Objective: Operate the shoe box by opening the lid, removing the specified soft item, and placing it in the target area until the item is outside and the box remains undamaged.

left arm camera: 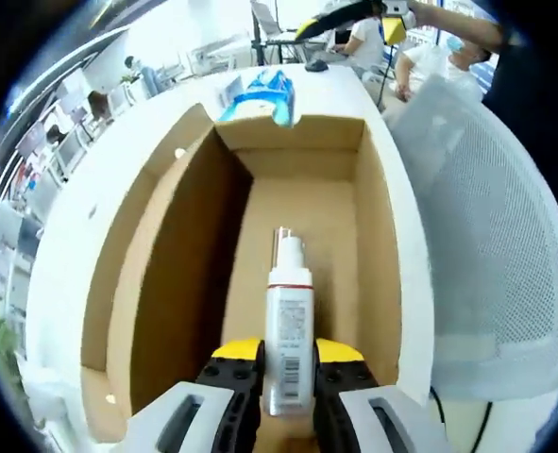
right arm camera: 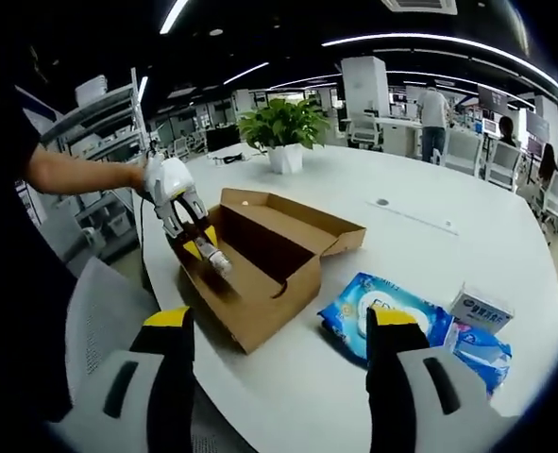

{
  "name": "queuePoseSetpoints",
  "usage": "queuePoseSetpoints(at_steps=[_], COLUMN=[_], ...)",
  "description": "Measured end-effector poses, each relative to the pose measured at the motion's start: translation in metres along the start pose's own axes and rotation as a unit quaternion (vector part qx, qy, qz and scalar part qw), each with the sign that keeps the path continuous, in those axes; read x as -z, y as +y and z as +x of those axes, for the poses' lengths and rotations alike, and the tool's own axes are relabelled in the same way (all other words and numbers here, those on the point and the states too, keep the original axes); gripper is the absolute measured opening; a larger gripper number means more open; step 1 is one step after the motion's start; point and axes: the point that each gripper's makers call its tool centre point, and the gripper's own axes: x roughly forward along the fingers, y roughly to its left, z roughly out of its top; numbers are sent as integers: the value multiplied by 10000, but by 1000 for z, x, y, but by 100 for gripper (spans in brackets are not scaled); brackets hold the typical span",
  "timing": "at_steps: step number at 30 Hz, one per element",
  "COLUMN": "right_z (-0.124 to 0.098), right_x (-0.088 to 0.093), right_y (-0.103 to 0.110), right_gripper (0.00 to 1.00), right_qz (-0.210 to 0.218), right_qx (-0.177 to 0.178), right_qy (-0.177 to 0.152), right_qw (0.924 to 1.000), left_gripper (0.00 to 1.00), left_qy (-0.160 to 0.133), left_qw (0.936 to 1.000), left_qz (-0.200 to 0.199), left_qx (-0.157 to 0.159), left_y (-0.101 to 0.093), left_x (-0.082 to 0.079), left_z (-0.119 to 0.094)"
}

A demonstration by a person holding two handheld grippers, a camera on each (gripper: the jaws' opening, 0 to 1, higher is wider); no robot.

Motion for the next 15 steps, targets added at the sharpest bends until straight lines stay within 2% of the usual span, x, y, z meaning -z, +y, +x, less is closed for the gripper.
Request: queuePoseSetpoints(at_steps=[6,15], right_z=[6,14], right_x=[-6,-16], right_y=[3,13], right_gripper=[68,63], right_qz=[-4,7], right_qx=[-69,-281], right_qy=[-105,-377], right_qw=[9999,9989], left_gripper=[19,19], left_qy=[-358,-1035], left_qw=[9991,9928], left_qz=[-152,-527], left_qx=[-148,-307], left_y=[0,-6], left_x=[-19,-52], left_z=[-8,-21])
